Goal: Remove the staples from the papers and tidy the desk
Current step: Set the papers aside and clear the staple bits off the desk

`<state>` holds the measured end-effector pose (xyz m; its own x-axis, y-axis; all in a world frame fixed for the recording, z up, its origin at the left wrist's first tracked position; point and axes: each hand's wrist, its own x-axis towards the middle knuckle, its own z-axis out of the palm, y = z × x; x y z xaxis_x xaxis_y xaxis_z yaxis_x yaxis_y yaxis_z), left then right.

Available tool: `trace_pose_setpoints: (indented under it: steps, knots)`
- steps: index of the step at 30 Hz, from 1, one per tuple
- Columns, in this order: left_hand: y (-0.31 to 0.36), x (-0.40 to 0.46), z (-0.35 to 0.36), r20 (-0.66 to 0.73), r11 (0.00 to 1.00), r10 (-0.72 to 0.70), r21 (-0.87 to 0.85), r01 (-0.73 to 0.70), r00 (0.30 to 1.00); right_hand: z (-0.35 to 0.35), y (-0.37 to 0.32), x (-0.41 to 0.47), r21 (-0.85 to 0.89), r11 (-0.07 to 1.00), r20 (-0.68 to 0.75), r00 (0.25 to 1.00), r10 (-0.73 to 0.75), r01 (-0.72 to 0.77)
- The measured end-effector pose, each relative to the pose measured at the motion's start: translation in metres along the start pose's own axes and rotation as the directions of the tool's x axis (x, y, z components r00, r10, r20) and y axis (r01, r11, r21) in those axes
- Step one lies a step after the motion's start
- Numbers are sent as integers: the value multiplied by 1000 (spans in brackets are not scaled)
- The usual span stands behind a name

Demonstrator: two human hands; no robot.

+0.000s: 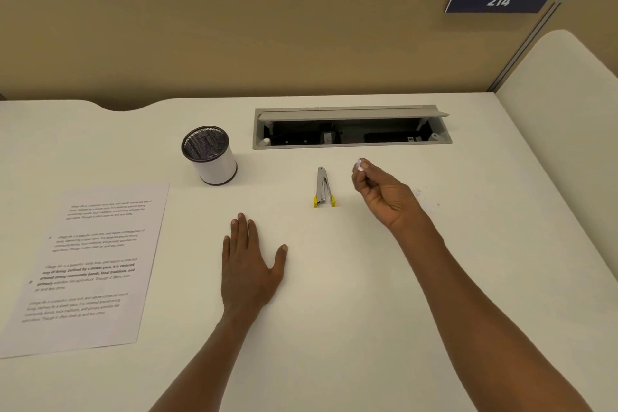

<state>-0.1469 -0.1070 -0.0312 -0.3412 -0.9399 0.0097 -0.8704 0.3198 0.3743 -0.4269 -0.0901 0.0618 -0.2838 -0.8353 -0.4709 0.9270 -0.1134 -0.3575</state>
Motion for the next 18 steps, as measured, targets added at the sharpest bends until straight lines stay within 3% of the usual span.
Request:
trace_pose_setpoints:
  steps: [10,18]
  knots:
    - [0,-1,2,-19,1000,1,-13,-1,1000,88,76,36,-87,981,92,980,179,-171]
    - [2,-1,1,-14,999,2,-35,-2,1000,156,132,73,-287,945,82,979,188,-158]
